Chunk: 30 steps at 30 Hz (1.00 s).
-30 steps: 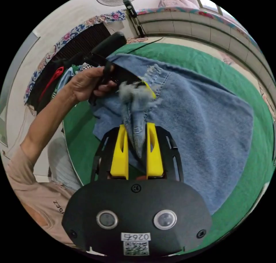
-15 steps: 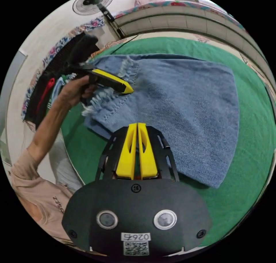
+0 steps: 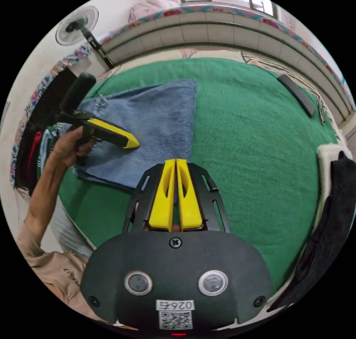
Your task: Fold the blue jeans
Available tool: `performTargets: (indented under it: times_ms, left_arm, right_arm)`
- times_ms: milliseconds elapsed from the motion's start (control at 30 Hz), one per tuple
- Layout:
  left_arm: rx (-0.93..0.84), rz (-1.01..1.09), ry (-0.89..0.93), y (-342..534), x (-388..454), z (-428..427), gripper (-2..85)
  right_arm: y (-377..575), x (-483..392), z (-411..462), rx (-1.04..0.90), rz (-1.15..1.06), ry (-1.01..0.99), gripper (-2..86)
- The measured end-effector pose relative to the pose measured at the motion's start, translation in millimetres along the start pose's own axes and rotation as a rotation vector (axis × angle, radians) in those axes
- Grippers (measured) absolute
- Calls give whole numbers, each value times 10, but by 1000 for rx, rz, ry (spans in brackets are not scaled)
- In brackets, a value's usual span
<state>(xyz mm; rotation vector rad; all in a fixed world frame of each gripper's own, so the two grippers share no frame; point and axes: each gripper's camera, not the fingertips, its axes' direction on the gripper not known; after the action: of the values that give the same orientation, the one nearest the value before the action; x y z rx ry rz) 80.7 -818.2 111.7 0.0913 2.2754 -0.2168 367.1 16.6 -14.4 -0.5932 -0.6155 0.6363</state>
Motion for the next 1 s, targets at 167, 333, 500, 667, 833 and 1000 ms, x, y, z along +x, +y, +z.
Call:
performTargets:
  times_ms: [167, 333, 500, 667, 833, 1000]
  left_arm:
    - [181, 63, -31, -73, 415, -100, 5]
    - [-52, 21, -235, -565, 725, 644, 137]
    - [-210, -26, -355, -795, 888, 1171, 216]
    - [-300, -31, -350, -853, 1042, 1410, 240]
    - [-422, 23, -602, -765, 1134, 1580, 127]
    - [-332, 12, -509, -589, 1079, 1426, 67]
  right_arm:
    - [186, 406, -152, 122, 106, -220, 60]
    - [158, 453, 309, 28, 157, -364, 106]
    - [138, 39, 375, 40, 48, -96, 66]
    - [213, -465, 302, 169, -82, -24, 22]
    - [316, -822, 342, 215, -195, 59, 5]
    - [391, -705, 316, 250, -131, -28, 29]
